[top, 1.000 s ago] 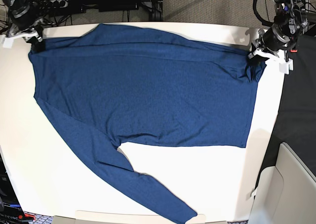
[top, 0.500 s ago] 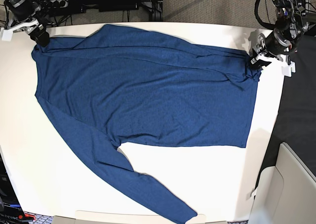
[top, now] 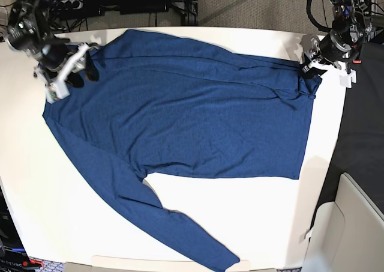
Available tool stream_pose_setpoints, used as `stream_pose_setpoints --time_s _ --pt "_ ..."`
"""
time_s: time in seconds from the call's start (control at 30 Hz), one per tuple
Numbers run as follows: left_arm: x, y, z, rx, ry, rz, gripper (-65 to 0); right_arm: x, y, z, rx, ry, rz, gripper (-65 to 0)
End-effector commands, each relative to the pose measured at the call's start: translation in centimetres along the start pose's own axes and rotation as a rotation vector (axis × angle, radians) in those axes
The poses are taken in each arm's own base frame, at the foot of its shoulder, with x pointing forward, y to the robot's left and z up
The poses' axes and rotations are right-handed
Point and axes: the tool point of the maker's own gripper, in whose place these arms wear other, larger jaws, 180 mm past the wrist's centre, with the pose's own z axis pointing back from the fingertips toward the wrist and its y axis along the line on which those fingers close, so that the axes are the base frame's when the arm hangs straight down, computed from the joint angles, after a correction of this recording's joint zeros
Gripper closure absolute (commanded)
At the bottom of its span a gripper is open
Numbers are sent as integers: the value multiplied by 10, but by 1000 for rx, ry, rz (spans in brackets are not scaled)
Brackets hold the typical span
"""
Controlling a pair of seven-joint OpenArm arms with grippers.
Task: Fold the T-shirt properly
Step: 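Release the shoulder with the right gripper and regrasp the collar edge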
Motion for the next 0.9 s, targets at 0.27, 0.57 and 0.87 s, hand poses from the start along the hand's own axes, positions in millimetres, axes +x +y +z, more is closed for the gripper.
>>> stream_pose_setpoints --time_s 0.27,0.57,0.87 --pt "13 -3 5 -10 -36 -16 -152 4 40 -30 54 122 441 -262" --pt "14 -5 3 -14 -36 -18 -152 -8 54 -29 110 163 524 -262" --pt "13 -4 3 -12 -35 -17 -152 -14 48 -27 103 187 537 -262"
